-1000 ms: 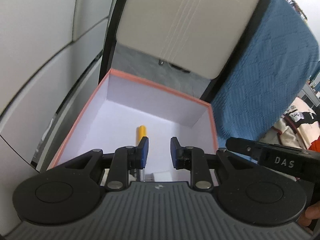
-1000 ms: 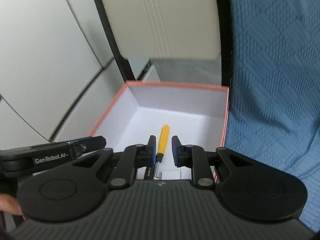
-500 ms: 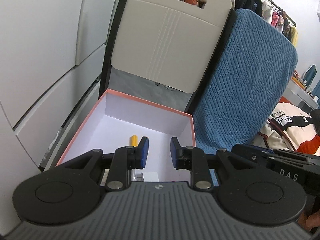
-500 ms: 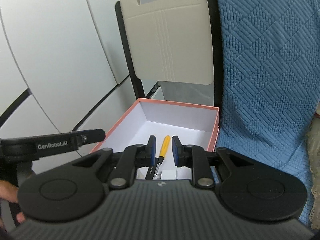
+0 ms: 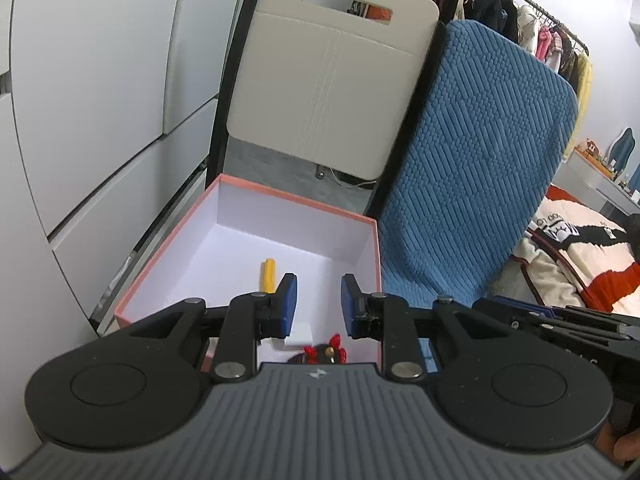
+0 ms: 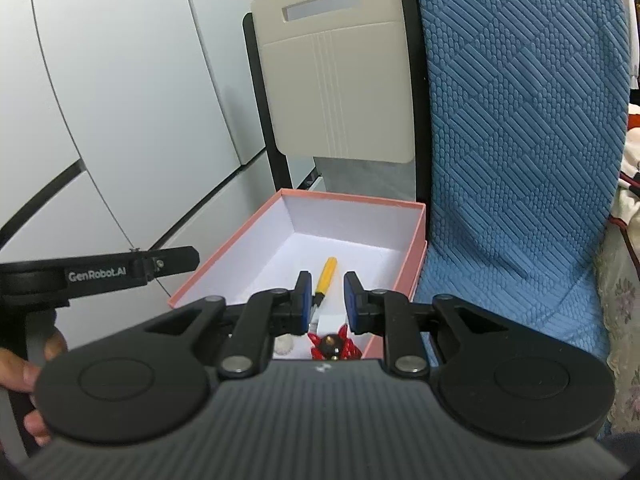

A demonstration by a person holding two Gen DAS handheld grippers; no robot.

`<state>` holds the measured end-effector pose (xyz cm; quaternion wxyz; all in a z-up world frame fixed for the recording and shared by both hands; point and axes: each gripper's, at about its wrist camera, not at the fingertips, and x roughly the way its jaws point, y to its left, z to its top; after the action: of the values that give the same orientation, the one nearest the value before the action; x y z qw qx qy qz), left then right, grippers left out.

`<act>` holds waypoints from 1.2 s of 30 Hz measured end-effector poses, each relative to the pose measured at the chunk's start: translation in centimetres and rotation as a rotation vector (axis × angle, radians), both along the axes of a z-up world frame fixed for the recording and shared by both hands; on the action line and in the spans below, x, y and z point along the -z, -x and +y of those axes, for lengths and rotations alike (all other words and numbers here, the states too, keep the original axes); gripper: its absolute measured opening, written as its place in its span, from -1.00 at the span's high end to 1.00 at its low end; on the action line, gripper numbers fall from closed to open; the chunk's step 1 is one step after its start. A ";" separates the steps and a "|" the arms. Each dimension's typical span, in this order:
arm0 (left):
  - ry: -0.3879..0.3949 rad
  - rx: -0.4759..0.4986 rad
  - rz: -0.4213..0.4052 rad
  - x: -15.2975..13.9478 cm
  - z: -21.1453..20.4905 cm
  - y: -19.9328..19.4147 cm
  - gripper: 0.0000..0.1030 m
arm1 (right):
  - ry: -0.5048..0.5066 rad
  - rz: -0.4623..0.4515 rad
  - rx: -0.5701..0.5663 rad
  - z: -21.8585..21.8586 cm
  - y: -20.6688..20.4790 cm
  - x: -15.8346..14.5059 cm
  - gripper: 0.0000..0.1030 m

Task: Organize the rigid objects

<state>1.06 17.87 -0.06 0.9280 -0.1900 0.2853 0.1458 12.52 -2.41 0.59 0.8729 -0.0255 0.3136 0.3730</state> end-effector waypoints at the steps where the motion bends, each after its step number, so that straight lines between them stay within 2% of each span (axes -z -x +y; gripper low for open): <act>1: 0.001 -0.002 0.000 0.1 -0.2 0.2 0.46 | 0.003 0.001 0.002 -0.2 0.2 0.1 0.57; 17: 0.009 -0.003 0.002 1.4 -2.3 3.6 0.46 | 0.021 -0.007 0.033 -3.4 2.6 1.1 0.57; 19: 0.005 -0.003 0.002 1.5 -2.4 3.7 0.30 | 0.023 -0.010 0.035 -3.5 2.8 1.3 0.57; 21: -0.013 -0.002 0.002 1.5 -2.5 3.9 0.25 | 0.025 -0.011 0.034 -3.6 3.0 1.4 0.56; 23: -0.030 -0.005 0.003 1.6 -2.7 4.0 0.23 | 0.028 -0.026 0.023 -3.7 3.3 1.5 0.46; 26: -0.024 -0.007 0.010 1.9 -2.5 4.0 0.11 | 0.030 -0.030 0.017 -3.7 3.4 1.5 0.41; 29: -0.027 -0.020 0.016 2.2 -2.4 4.1 -0.38 | 0.031 -0.049 0.018 -3.7 3.6 1.5 0.37; 30: -0.031 -0.032 0.019 2.2 -2.3 4.2 -0.68 | 0.033 -0.058 0.019 -3.7 3.7 1.5 0.27; 31: -0.036 -0.042 0.019 2.2 -2.3 4.2 -0.87 | 0.030 -0.063 0.019 -3.8 3.6 1.5 0.10; 32: -0.041 -0.045 0.017 2.3 -2.3 4.3 -0.91 | 0.026 -0.065 0.020 -3.8 3.6 1.6 0.01; 34: -0.057 -0.051 0.020 2.4 -2.3 4.5 -0.96 | 0.016 -0.064 0.024 -3.9 3.4 1.7 -0.41; 36: -0.072 -0.061 0.032 2.5 -2.3 4.5 -0.97 | 0.017 -0.064 0.025 -4.0 3.3 1.9 -0.62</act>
<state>-3.41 15.59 -2.59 0.9246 -0.1628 0.2889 0.1873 9.20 -6.37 -1.27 0.8868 -0.0410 0.2890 0.3583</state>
